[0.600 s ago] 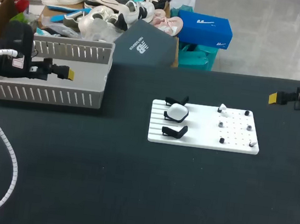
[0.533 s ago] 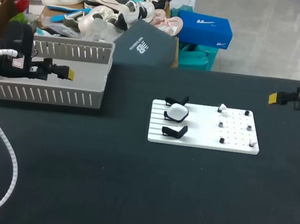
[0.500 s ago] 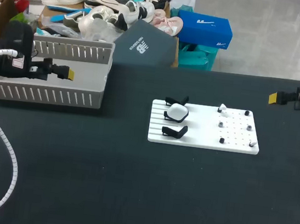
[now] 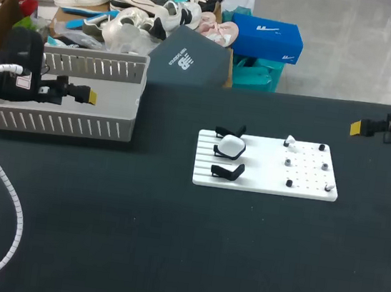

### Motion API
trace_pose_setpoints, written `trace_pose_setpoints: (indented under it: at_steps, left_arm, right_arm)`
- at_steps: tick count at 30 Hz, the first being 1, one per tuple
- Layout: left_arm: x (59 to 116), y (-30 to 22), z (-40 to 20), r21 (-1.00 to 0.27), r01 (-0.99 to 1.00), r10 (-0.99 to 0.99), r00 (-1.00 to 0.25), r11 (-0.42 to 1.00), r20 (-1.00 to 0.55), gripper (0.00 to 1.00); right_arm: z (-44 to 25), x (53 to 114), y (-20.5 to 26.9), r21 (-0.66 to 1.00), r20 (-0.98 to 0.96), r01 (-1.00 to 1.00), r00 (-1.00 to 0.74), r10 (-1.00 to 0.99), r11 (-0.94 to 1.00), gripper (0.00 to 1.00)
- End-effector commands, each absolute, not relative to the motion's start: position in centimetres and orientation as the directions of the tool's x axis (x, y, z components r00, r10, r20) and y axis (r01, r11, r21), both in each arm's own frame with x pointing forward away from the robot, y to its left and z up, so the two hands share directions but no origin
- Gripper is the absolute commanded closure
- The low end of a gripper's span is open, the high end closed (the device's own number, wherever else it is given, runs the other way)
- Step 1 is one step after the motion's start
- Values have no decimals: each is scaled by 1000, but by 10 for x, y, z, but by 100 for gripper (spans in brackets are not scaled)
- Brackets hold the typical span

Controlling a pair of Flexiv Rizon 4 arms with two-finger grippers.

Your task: Pick up each earbud case from the left stands, insert the matching earbuds, close the lid, and place the case in the box.

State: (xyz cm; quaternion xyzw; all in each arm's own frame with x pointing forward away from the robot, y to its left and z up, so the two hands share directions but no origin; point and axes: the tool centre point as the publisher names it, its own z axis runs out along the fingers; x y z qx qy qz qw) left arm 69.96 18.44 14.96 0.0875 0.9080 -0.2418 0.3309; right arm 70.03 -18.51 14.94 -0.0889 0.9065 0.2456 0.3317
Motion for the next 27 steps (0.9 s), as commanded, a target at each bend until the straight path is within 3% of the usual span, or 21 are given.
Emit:
trace_pose_setpoints:
  at_steps: [1, 14, 20, 27]
  left_arm:
    - [700, 184, 151, -380, 318, 1, -769, 869, -640, 0]
    - [700, 184, 151, -380, 318, 1, -769, 869, -640, 0]
    - [704, 174, 161, -386, 488, 68, -684, 783, -727, 0]
    - [708, 159, 168, -292, 709, 190, -516, 642, -835, 0]
  right_arm:
    - [150, 700, -186, 386, -644, -325, -765, 0, 863, 0]
    - [150, 700, -186, 386, -644, -325, -765, 0, 863, 0]
    - [150, 700, -186, 386, -644, -325, -765, 0, 863, 0]
    - [150, 700, -186, 386, -644, -325, -765, 0, 863, 0]
